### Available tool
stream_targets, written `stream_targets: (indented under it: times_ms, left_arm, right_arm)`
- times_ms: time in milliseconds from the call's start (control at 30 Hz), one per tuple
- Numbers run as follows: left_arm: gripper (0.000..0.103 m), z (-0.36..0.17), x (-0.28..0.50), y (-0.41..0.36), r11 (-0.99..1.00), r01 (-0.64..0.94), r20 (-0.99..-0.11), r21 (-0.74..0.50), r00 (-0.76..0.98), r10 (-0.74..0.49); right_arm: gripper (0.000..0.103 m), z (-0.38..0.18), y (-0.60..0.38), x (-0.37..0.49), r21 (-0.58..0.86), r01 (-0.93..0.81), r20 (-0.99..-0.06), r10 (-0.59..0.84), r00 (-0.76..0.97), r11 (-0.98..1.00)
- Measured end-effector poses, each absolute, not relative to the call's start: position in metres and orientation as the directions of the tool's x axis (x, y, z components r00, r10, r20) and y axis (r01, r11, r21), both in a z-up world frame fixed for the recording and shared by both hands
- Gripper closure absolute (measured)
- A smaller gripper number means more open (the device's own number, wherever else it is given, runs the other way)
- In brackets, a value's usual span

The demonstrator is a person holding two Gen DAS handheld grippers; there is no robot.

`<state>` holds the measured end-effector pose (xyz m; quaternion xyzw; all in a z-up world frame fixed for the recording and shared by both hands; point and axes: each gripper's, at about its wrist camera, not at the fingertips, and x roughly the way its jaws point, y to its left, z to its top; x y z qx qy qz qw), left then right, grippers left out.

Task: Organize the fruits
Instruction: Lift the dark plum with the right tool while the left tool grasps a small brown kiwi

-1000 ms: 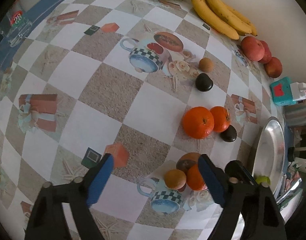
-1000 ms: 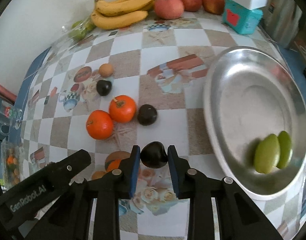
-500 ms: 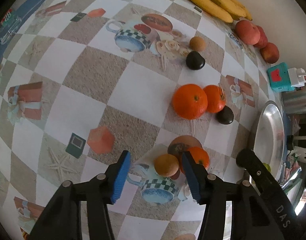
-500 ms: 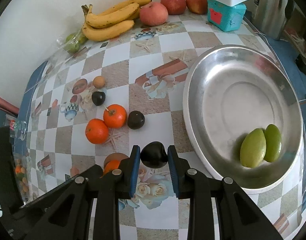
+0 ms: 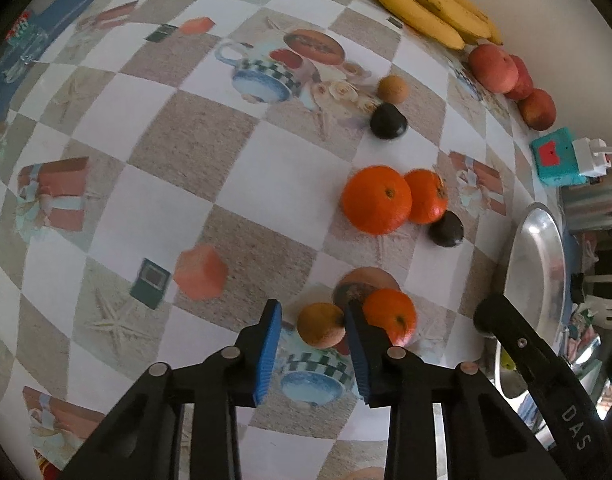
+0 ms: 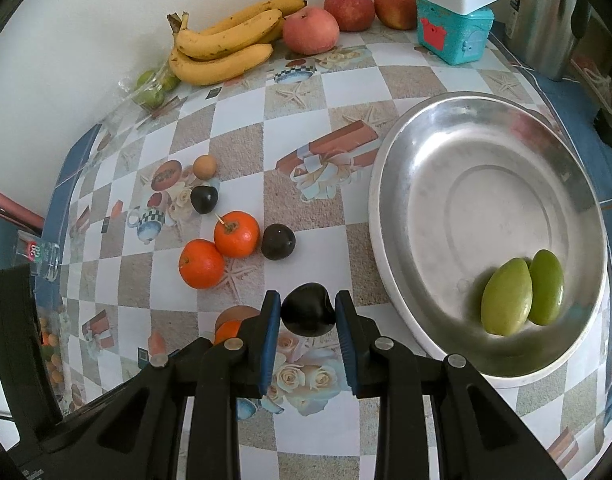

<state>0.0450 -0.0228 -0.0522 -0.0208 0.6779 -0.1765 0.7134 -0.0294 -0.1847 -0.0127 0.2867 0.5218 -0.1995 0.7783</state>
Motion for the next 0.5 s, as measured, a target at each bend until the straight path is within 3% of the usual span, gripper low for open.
stream_targets:
  times_ms: [333, 400, 500]
  left_arm:
    - [0.068, -0.0591, 0.0434, -0.0185, 0.937, 0.221, -0.962, -0.269, -0.012, -0.273]
    - [0.076, -0.0596, 0.0426, -0.0184, 0.936, 0.221, -0.960, -0.275, -0.016, -0.278]
    - [0.077, -0.0587, 0.0431, -0.0211, 0.935, 0.230, -0.961, -0.271, -0.011, -0.276]
  right_arm:
    - [0.074, -0.0111, -0.1858, -0.0307, 0.248, 0.611, -0.924, -0.007, 0.383, 0.752]
    - [0.074, -0.0107, -0.1864, -0.0311, 0.251, 0.613, -0.923, -0.006, 0.385, 0.749]
    - [0.074, -0.0105, -0.1871, -0.0314, 0.254, 0.615, -0.922, -0.004, 0.386, 0.747]
